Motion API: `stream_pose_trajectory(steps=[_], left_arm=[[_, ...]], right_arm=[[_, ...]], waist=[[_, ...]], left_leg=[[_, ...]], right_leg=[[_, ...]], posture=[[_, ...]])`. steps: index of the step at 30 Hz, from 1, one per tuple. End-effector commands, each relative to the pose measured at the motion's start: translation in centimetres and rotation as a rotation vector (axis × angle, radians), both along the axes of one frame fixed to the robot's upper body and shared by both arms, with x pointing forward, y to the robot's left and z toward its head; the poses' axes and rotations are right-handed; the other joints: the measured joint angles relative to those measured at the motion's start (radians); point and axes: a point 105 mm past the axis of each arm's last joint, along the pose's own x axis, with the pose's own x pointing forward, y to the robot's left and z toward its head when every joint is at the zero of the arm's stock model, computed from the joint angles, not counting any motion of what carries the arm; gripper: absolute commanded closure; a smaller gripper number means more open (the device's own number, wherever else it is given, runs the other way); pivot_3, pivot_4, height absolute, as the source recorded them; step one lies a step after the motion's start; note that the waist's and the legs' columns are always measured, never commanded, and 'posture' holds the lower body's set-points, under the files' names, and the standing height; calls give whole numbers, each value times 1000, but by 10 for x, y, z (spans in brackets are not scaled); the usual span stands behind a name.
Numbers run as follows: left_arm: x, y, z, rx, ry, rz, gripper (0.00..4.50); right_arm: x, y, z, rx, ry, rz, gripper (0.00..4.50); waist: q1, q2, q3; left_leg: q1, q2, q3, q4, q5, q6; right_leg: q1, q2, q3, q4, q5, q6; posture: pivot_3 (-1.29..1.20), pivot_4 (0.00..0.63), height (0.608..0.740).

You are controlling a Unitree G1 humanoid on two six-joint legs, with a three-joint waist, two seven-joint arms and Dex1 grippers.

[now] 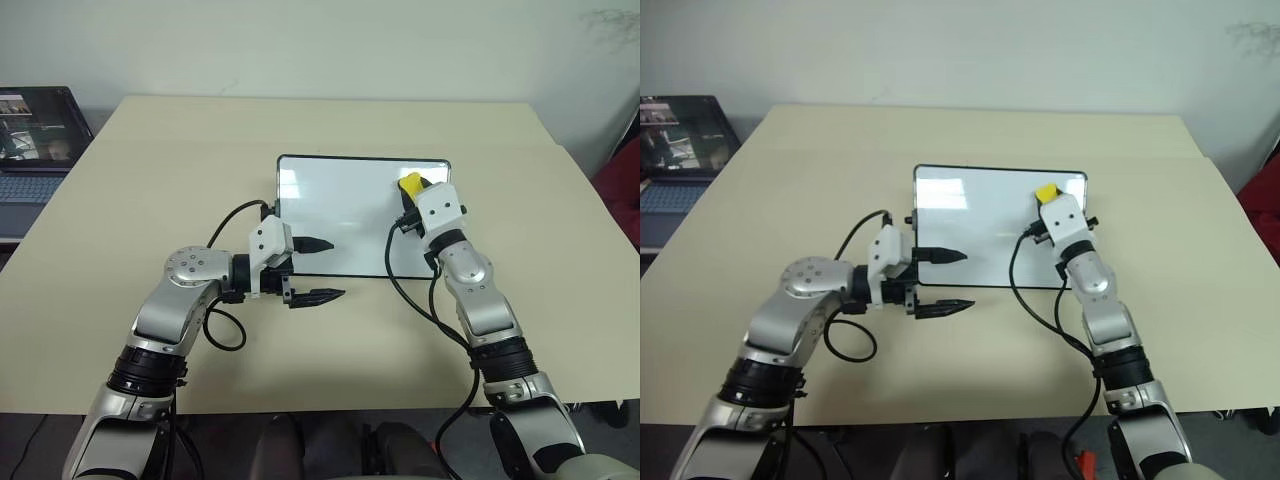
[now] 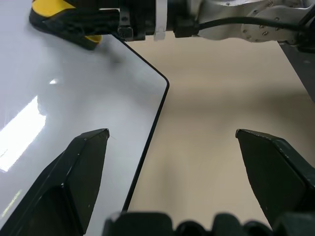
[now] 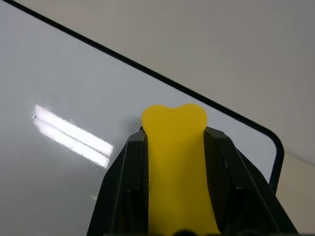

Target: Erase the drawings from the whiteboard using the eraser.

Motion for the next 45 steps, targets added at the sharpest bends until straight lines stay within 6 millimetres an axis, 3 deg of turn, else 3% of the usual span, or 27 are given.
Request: stream_pose_trajectory(steps=[1,8,12,15,18,22,28,32,36,41,45], left_arm=[[-2,-2,5,-8,-33,-20,0],[-3,-2,3,-8,-30,-15,0],[-3,-3,3,-10,-31,-13,0],[-2,-4,4,-13,-32,-11,0],[-2,-6,5,-18,-37,-6,0],[1,-7,10,-53,-54,27,0],[-4,-13,10,-78,-60,26,0],[-18,-13,7,-75,-33,-23,0],[-21,-16,13,-93,-47,-64,0],[-27,-23,19,-108,-31,-150,0],[-30,-30,20,-95,-27,-201,0]], right_arm=[[-3,9,-13,-8,36,38,3308],[-26,58,-53,-36,156,218,3308],[-34,73,-61,-53,184,283,3308],[-36,75,-53,-54,154,287,3309],[-37,70,-27,-25,84,278,3309],[-48,47,19,8,-1,233,3309],[-65,-3,36,-14,31,104,3309],[-84,-45,32,12,129,-5,3311],[-94,-83,13,22,255,-115,3318],[-95,-102,-19,40,398,-165,3318],[-94,-108,-31,51,469,-181,3318]], waist=[[-1,0,0],[-9,0,0],[-8,0,0],[-6,0,0],[-4,0,0],[2,0,0],[5,0,0],[4,0,0],[4,0,0],[-1,0,0],[0,0,0]], left_leg=[[0,0,0,0,0,0],[2,0,-1,0,0,0],[2,0,-2,1,0,0],[2,0,-2,2,0,0],[2,0,-2,1,0,0],[-1,0,-2,1,0,0],[-1,0,-1,1,0,0],[-1,0,-1,0,0,0],[-1,0,-1,0,0,0],[0,-1,-1,0,0,0],[0,-1,-1,0,0,0]], right_leg=[[0,0,0,0,0,0],[2,0,0,1,0,0],[2,0,-1,3,0,0],[3,0,-2,3,0,0],[2,0,-2,3,0,0],[0,0,-2,2,0,0],[0,0,-2,-1,0,1],[0,0,-1,-1,0,1],[1,0,-2,-1,0,1],[1,0,-1,0,0,1],[1,0,-1,-1,0,1]], posture=[[0,150,740],[0,150,740],[0,150,740],[0,150,740],[0,150,740],[0,150,740],[0,150,740],[0,150,740],[0,150,740],[0,150,740],[0,150,740]])
